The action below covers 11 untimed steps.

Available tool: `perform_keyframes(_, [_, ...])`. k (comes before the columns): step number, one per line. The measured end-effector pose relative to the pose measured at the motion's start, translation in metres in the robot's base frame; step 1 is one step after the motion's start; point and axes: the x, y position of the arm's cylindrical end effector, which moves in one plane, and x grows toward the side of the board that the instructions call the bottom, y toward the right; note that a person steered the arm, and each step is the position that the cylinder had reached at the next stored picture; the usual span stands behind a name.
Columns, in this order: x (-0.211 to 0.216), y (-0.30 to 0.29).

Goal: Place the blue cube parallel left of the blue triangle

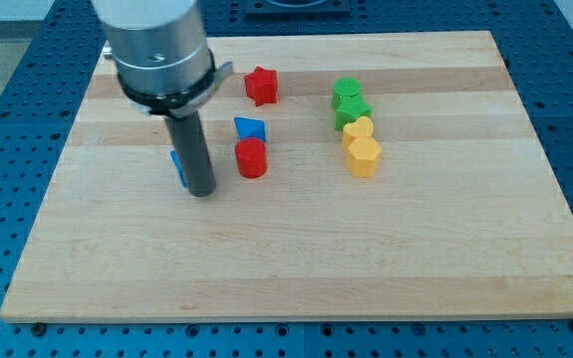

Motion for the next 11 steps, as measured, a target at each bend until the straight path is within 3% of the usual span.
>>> perform_keyframes(2, [-0.021,-0.052])
perform_keyframes(4, [0.019,-0.015])
perform_keyframes(11, [-0.072,-0.027])
